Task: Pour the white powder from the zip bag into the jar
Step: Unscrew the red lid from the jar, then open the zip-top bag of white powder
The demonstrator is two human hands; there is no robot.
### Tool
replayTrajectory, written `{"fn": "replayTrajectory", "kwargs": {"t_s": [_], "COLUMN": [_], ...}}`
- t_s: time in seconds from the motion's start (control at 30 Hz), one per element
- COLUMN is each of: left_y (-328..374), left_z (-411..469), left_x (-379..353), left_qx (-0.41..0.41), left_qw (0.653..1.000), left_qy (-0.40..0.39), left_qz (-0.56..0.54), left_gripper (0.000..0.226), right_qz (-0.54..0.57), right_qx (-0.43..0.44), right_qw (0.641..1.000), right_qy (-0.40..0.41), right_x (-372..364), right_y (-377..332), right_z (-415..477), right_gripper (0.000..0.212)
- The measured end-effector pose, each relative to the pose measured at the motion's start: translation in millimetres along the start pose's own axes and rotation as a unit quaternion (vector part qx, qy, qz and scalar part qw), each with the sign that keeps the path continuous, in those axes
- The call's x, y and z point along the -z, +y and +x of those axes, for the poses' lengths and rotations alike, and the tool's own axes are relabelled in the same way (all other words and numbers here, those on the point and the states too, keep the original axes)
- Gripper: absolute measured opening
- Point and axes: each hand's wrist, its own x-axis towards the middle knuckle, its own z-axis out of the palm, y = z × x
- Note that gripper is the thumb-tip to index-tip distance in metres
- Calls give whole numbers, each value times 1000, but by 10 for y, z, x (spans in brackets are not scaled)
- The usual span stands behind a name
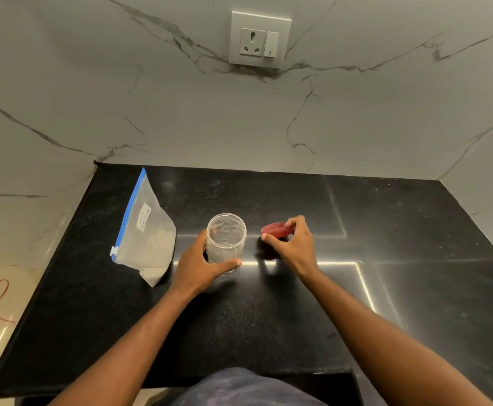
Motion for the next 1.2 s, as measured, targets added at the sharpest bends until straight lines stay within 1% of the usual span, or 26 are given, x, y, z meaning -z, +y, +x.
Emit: {"fn": "replayTrajectory", "kwargs": {"t_s": [0.1,0.2,0.27,0.33,0.37,0.43,0.53,0.6,0.63,0.67,0.73,0.8,0.87,0.97,1.03,1.1,1.2], "left_y": [1,-22,37,145,205,354,590,720,768,796,794,733,658,566,528,521,486], "left_z": [-64,-154,-242,-348,-405,-528,-742,-888,-966,-1044,-1184,-1279,-1329,-1330,-1316,-1304,-1300], "left_x": [-29,-41,-22,10,35,104,270,398,468,533,646,730,817,924,960,983,1030], "left_qx": [4,29,60,65,50,9,-23,-47,-62,-78,-103,-103,-67,-13,1,-4,-23], "left_qw": [1000,999,997,996,996,994,982,969,959,948,925,909,901,904,911,913,909], "left_qy": [2,18,28,49,69,112,182,239,272,307,365,403,428,427,412,407,417], "left_qz": [3,23,50,47,30,-4,-44,-52,-50,-42,-21,-16,-29,-32,-29,-32,-10], "left_gripper": [115,133,143,142,136,116,71,42,31,23,16,18,25,38,42,38,35], "right_qz": [-52,-88,-82,-51,-23,55,128,144,136,119,63,-20,-101,-192,-223,-242,-249], "right_qx": [-18,-25,-19,10,27,47,120,173,205,242,322,402,486,585,623,648,674], "right_qw": [998,995,995,998,999,997,981,964,956,946,917,877,824,739,695,663,633], "right_qy": [-6,-45,-57,-38,-23,-17,-84,-139,-161,-181,-227,-261,-274,-274,-280,-288,-289], "right_x": [-76,-94,-59,6,29,53,-13,-93,-150,-208,-345,-486,-636,-808,-871,-913,-961], "right_y": [235,263,182,-13,-158,-504,-1061,-1391,-1532,-1654,-1856,-2023,-2166,-2325,-2381,-2420,-2484], "right_z": [-74,-100,-107,-138,-166,-239,-406,-505,-538,-565,-597,-612,-611,-570,-527,-478,-427], "right_gripper": [56,60,62,54,48,39,27,19,15,12,17,26,38,49,46,40,35]}}
